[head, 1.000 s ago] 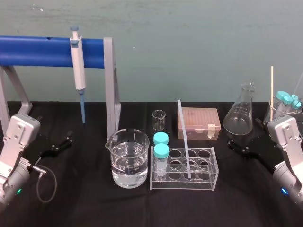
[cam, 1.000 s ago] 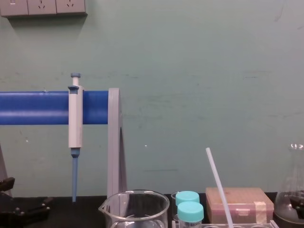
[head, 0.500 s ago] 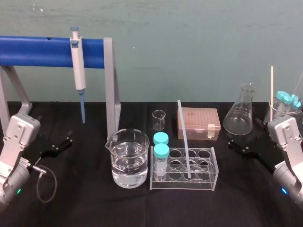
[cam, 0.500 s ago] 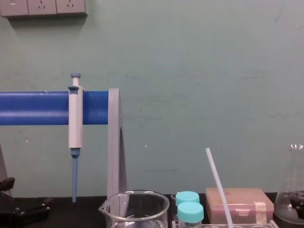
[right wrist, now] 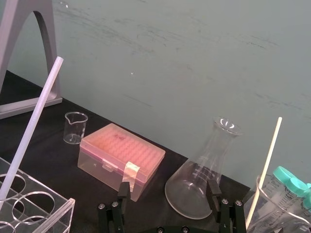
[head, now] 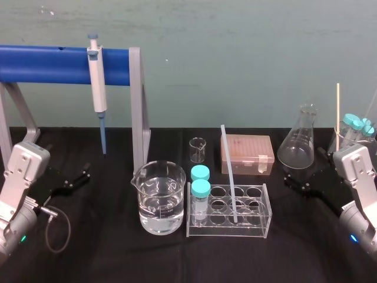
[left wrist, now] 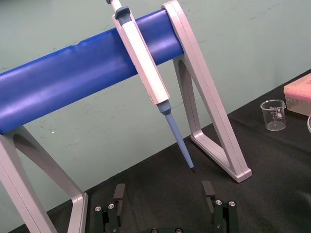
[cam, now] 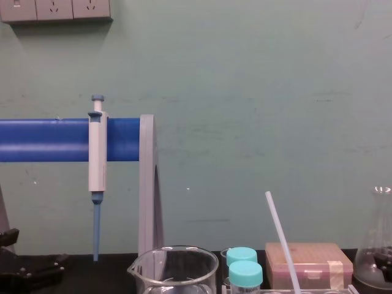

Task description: Pick up the stirring rod with one hand, then place it down.

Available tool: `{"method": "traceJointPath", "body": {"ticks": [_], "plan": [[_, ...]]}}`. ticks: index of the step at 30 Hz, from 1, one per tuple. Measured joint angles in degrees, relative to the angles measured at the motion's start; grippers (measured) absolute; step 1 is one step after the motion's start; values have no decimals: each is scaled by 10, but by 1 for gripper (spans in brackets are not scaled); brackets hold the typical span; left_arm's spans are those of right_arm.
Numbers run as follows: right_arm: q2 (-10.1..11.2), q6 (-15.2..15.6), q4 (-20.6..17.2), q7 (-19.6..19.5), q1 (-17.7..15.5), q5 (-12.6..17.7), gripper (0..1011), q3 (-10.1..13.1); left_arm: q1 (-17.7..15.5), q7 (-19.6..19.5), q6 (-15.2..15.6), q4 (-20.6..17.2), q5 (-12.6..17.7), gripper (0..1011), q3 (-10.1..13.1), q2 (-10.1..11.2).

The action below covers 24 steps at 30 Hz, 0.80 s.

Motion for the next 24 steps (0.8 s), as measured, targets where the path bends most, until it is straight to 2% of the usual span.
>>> {"method": "traceJointPath", "body": {"ticks": [12, 14, 19, 24], "plan": [[0, 0, 0, 0, 0, 0, 1003, 0, 0, 0, 0, 0, 0, 1000, 0, 0], [-3, 0, 0, 4, -2, 4, 1003, 7, 0, 0, 0, 0, 0, 1000, 0, 0], [-10, 3, -9, 22, -2, 22, 1003, 20, 0, 0, 0, 0, 0, 1000, 0, 0], [-25, 9, -30, 67, 9, 62, 1003, 34, 0, 0, 0, 0, 0, 1000, 0, 0]]}}
